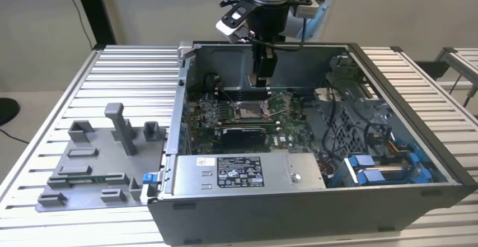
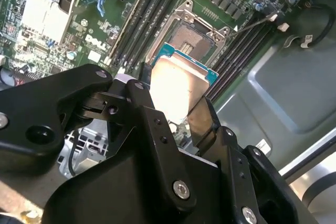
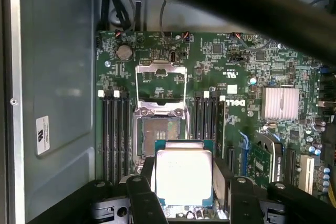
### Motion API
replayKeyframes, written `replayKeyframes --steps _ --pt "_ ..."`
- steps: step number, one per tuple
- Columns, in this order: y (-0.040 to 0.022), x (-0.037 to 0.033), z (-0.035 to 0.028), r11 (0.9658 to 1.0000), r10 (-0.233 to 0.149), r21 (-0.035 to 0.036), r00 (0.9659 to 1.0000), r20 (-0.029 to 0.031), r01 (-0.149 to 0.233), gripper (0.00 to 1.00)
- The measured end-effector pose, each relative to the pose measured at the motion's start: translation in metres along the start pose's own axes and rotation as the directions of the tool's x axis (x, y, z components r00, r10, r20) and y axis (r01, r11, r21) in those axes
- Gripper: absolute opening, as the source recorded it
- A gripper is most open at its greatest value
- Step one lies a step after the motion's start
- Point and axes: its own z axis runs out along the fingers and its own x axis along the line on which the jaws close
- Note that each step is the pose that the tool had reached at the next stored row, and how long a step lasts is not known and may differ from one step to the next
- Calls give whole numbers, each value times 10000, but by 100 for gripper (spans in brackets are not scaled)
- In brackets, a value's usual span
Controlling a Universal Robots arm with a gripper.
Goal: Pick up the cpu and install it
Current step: 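Close the cpu cover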
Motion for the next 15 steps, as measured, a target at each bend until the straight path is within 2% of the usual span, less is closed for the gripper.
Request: replayKeyframes --steps 8,15 --pt "1 90 58 10000 -2 0 10000 1 2 0" --pt "1 127 100 10000 -3 -24 10000 -26 3 0"
